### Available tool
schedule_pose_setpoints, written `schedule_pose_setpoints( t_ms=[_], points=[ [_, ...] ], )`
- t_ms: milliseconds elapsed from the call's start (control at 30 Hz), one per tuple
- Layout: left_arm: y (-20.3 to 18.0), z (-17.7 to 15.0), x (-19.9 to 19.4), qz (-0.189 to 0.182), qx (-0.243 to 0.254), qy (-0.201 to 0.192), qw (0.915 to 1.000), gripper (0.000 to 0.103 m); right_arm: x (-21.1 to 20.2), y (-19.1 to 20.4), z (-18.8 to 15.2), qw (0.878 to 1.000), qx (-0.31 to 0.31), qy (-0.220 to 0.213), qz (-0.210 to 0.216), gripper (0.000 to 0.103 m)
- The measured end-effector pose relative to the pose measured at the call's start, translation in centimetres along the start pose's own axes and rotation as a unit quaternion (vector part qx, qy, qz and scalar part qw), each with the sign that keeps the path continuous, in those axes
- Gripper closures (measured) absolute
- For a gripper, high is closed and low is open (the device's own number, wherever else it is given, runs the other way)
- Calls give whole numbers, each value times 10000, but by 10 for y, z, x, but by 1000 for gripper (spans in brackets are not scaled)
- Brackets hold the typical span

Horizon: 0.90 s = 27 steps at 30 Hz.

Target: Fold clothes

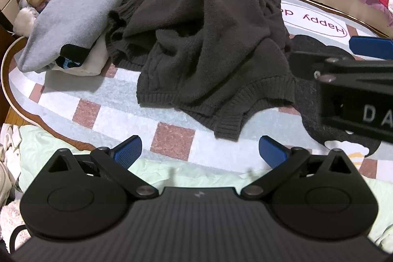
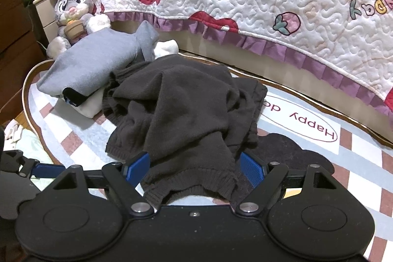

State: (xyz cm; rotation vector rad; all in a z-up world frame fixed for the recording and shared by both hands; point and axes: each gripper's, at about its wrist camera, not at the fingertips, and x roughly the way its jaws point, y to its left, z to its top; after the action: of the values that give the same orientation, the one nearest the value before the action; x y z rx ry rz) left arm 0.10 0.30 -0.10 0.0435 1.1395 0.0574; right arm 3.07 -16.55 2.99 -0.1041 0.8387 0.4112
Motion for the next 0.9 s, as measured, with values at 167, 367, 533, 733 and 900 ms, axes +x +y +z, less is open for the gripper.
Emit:
schedule_pose_setpoints(
  t_ms=[167, 367, 533, 733, 900],
  points=[
    [3, 1, 4, -16, -14, 51, 10000, 0, 2, 0, -1, 10000, 27, 19, -2, 19],
    [5, 0, 8, -17, -25, 102, 9999, 0, 2, 3, -1, 10000, -14, 22, 32, 19],
    [6, 1, 15, 1, -72, 170, 9998, 0, 3, 4, -1, 10000, -13, 54, 11, 19],
    [6, 4, 25, 1, -77, 269, 9996, 0, 6, 3, -2, 9999, -7, 126, -33, 19],
    [7, 5, 27, -16, -74, 302, 9995, 0, 9, 4, -2, 9999, -21, 159, -27, 19]
  ],
)
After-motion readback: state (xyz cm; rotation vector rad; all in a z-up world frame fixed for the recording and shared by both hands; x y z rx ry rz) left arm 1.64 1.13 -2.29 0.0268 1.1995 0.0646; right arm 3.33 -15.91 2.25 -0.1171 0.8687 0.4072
